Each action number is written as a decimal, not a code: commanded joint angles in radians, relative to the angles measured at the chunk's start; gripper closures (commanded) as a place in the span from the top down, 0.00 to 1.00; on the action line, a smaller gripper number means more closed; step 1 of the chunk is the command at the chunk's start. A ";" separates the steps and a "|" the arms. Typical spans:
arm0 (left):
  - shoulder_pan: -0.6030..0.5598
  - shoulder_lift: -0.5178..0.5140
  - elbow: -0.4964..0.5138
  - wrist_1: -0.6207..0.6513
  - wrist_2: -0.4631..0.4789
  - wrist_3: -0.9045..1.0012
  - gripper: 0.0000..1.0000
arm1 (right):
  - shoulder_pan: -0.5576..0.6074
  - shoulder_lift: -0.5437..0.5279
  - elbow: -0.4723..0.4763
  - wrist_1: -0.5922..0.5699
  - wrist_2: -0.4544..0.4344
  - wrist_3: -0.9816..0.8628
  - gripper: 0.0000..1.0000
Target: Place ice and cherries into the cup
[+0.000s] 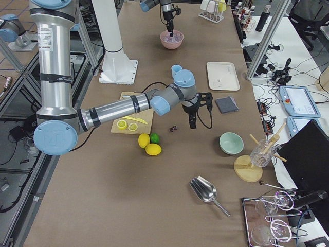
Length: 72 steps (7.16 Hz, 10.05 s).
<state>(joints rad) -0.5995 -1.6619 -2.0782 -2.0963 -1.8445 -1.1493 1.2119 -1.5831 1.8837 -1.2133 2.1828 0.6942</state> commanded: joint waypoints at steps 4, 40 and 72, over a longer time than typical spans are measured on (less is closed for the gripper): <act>0.137 -0.418 0.206 0.004 0.136 -0.325 0.00 | 0.000 -0.047 -0.021 0.148 -0.005 0.001 0.99; 0.004 0.025 0.156 -0.152 -0.035 0.329 0.67 | -0.023 -0.038 -0.032 0.155 -0.005 0.004 1.00; -0.077 -0.042 0.233 -0.152 -0.121 0.349 0.57 | -0.026 -0.035 -0.038 0.155 -0.005 0.004 1.00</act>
<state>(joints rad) -0.6764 -1.7049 -1.8412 -2.2470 -1.9621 -0.8028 1.1858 -1.6189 1.8454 -1.0578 2.1781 0.6979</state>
